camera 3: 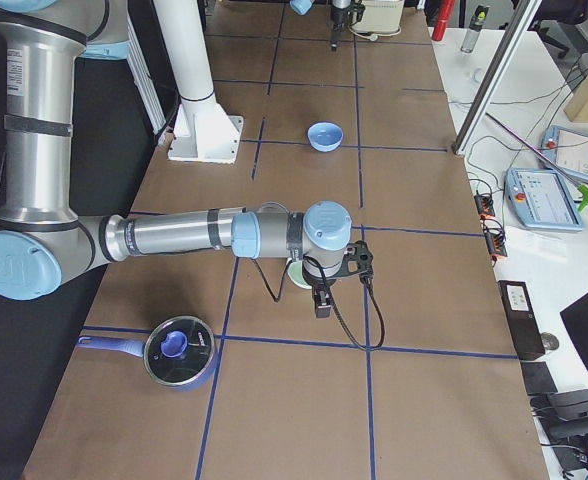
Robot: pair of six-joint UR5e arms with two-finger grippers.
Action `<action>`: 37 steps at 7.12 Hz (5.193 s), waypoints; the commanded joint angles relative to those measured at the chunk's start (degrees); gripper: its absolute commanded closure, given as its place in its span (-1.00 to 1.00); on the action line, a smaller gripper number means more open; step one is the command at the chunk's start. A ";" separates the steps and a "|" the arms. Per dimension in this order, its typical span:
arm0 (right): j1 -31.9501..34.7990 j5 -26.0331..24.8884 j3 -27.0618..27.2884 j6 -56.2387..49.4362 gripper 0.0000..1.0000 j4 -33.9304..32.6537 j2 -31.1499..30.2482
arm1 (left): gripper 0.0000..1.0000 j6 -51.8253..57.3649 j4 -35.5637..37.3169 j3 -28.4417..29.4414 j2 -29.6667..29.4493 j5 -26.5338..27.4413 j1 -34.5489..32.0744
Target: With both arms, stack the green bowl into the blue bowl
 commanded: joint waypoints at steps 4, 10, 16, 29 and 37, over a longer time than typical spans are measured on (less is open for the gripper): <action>-12.78 -4.34 -0.10 34.62 -0.98 32.77 -9.13 | -1.00 23.01 -0.09 16.21 4.18 -9.55 -24.53; -27.85 -13.76 -16.48 51.92 -0.44 62.32 -8.46 | -1.00 23.01 -0.09 15.86 4.35 -9.28 -24.63; -27.76 -8.52 -11.75 63.19 1.00 61.45 -2.16 | -1.00 23.01 -0.70 15.77 5.32 -9.63 -24.63; -57.21 -34.76 -11.89 93.58 0.98 15.47 43.13 | -1.00 22.40 -0.79 15.77 5.41 -9.90 -24.63; -56.69 -34.94 -11.74 93.05 -0.99 15.21 42.96 | -1.00 22.40 -0.70 15.77 5.32 -9.90 -24.63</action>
